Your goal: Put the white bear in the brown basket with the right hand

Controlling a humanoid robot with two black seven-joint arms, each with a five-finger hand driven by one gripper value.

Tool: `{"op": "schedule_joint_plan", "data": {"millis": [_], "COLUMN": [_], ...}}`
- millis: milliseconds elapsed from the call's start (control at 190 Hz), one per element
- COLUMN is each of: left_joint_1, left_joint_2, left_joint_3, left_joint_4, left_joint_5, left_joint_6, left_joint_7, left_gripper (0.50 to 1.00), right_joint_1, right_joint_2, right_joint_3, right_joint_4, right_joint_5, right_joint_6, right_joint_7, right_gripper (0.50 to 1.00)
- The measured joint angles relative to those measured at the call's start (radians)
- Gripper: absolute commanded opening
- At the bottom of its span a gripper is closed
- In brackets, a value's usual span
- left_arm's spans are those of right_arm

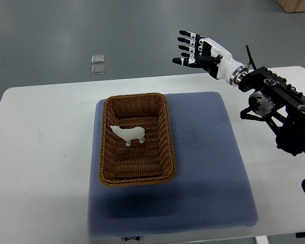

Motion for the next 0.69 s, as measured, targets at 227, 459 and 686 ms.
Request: {"op": "schedule_joint_plan", "data": {"millis": [227,459,686], "left_joint_1": [0.0,0.001,0.0], "left_joint_2": [0.0,0.0,0.0], "left_joint_3": [0.0,0.0,0.0], "left_joint_4": [0.0,0.001,-0.001], "left_joint_5": [0.0,0.0,0.0], "left_joint_6": [0.0,0.0,0.0], "left_joint_7": [0.0,0.0,0.0], "left_gripper": [1.0,1.0,1.0], "right_joint_1": [-0.095,-0.115,-0.114], "right_joint_2": [0.038,0.051,0.059], "right_joint_3": [0.092,0.126,0.133], "right_joint_4": [-0.015,-0.08,-0.095], "right_joint_5": [0.269,0.485,0.62], "right_joint_6": [-0.068,-0.068,-0.064], "right_joint_7": [0.025,0.082,0.087], "right_gripper": [0.921,0.924,0.924]}}
